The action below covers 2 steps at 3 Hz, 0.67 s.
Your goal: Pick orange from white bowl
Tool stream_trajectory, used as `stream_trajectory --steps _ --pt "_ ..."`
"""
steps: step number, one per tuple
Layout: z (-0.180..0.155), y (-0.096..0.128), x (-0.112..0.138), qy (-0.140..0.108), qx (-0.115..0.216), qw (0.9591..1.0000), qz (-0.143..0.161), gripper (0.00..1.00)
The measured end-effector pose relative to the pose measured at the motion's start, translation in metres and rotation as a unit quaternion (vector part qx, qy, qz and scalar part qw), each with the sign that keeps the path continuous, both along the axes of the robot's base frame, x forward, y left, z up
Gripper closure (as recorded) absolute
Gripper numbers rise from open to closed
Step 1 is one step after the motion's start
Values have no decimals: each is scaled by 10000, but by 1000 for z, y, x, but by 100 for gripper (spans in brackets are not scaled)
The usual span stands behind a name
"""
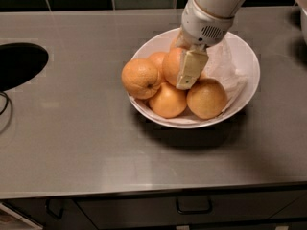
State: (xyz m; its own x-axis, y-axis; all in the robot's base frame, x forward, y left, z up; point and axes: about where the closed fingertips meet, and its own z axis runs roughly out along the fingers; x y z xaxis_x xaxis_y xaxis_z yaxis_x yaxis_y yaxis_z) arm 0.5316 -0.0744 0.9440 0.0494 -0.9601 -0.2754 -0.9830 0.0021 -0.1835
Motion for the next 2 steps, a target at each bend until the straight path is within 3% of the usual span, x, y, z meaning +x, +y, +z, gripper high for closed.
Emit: stream_trajectory --steps 2 --pt "59 -8 -12 -681 16 9976 -139 100"
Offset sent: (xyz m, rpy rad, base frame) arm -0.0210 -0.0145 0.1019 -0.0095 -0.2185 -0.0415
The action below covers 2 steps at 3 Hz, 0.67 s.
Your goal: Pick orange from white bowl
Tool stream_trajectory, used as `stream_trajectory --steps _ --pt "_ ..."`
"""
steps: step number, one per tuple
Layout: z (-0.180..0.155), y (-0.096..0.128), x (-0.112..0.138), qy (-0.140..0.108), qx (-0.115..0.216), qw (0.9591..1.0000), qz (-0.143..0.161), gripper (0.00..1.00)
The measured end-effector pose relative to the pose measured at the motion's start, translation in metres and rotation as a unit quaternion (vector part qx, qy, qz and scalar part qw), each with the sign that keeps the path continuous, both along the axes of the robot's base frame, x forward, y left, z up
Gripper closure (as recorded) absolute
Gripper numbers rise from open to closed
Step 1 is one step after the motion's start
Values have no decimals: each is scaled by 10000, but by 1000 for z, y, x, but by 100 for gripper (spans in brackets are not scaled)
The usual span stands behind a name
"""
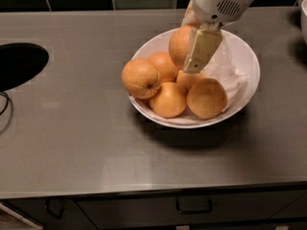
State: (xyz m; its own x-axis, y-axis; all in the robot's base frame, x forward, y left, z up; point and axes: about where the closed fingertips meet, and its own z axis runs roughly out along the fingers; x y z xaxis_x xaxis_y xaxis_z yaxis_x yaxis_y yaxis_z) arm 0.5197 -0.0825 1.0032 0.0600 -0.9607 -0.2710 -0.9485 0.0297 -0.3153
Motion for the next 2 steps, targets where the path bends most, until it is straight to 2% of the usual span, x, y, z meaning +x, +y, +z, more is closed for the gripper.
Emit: stream_trajectory --steps 1,2 --pt "33 -1 -7 -397 -46 9992 -71 100" --pt "34 -1 -7 -413 -48 9991 -72 100"
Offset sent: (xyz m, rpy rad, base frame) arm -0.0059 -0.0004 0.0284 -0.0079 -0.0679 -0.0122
